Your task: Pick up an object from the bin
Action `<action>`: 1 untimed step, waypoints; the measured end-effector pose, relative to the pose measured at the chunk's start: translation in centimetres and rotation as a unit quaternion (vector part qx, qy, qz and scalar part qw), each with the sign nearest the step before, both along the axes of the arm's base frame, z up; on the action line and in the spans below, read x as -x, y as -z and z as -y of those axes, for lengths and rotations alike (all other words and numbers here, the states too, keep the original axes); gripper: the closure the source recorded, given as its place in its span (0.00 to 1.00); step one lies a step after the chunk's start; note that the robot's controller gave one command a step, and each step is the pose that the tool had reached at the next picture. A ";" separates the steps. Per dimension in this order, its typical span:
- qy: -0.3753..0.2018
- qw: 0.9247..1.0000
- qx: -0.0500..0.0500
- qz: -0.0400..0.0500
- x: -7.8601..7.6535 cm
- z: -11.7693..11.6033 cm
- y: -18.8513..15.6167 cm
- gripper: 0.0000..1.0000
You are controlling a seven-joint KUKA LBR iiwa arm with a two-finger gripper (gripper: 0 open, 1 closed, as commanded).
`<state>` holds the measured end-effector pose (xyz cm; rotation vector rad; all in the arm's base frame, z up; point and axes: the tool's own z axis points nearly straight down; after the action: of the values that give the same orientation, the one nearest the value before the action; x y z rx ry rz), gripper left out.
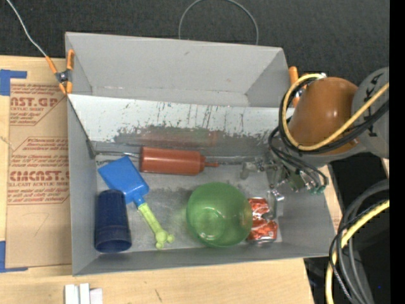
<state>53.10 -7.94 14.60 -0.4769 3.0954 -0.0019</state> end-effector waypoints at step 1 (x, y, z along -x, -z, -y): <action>0.068 0.998 -0.001 -0.003 2.3 2.9 5.0 0.00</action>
Offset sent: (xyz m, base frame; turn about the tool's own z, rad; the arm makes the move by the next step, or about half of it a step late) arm -0.0163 -0.0291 -0.0587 0.1222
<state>50.81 -10.82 9.59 -0.2666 3.1264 0.0007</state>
